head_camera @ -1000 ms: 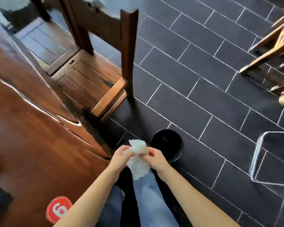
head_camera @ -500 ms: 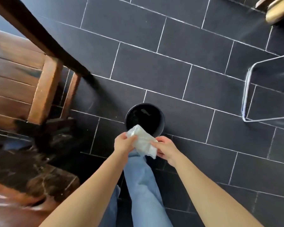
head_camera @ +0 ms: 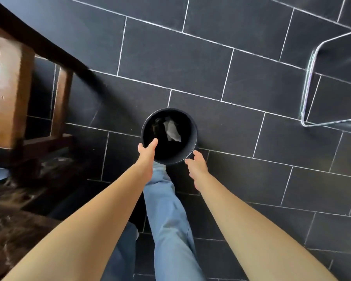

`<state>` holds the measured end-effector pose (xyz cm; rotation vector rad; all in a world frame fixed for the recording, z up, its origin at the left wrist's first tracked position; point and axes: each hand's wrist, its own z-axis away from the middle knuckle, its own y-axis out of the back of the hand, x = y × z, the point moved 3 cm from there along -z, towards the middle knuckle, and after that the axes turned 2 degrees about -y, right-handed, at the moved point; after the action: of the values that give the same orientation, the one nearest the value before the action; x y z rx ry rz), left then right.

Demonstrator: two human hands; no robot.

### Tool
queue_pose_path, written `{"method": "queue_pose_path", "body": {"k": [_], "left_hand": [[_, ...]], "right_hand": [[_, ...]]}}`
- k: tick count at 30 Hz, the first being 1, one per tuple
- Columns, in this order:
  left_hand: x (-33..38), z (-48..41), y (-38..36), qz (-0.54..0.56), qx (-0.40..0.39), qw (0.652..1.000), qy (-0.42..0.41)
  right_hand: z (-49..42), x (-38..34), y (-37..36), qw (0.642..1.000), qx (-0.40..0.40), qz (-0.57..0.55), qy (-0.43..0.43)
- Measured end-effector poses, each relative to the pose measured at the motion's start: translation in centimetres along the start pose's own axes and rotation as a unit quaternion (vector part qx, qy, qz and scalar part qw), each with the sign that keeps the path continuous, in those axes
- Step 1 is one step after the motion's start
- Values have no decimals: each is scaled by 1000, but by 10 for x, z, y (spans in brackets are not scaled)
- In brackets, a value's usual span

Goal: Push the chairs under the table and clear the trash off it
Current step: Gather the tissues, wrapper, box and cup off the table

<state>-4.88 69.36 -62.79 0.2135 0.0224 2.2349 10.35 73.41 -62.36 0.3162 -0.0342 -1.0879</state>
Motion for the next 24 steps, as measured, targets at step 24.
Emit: {"method": "queue_pose_path", "body": {"k": [24], "left_hand": [[-54, 300, 361, -214, 364, 789, -446]], "right_hand": [[347, -32, -281, 701, -172, 361, 591]]}}
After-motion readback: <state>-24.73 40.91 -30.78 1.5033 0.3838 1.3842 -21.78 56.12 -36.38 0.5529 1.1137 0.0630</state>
